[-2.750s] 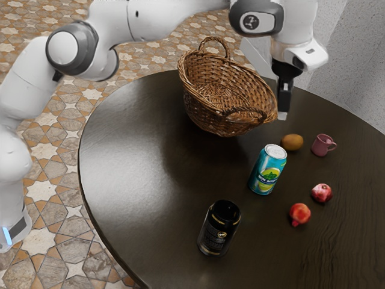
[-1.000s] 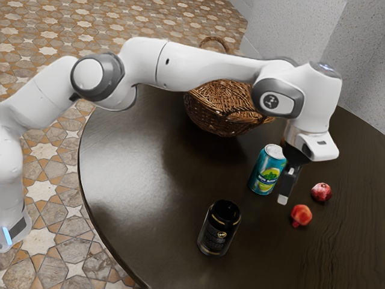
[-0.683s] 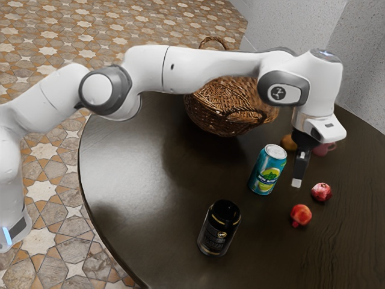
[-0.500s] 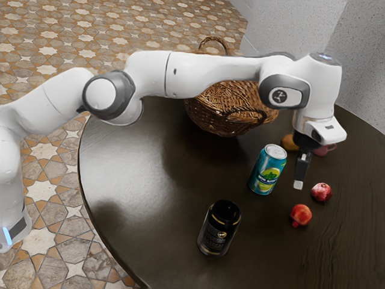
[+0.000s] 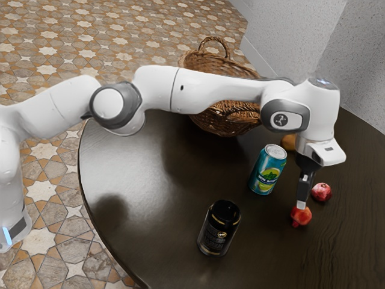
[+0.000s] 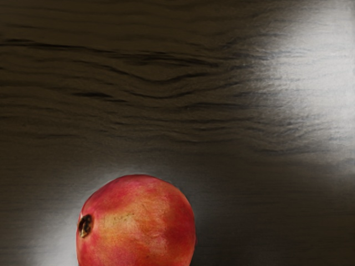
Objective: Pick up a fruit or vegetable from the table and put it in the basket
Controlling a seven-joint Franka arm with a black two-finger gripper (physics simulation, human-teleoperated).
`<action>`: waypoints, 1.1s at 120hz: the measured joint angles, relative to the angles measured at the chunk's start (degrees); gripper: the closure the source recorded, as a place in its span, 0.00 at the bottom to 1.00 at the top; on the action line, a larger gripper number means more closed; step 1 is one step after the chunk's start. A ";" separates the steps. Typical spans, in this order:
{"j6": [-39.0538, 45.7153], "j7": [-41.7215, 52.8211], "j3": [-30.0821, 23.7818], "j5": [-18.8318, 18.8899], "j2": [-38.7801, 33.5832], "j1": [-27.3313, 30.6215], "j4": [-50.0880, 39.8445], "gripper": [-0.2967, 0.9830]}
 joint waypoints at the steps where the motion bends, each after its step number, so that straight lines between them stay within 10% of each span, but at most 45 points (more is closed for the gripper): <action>1: 0.02 0.03 0.01 -0.07 0.11 0.00 -0.01 0.23; 132: 5.99 1.46 1.99 -0.32 4.77 -0.41 -0.97 0.26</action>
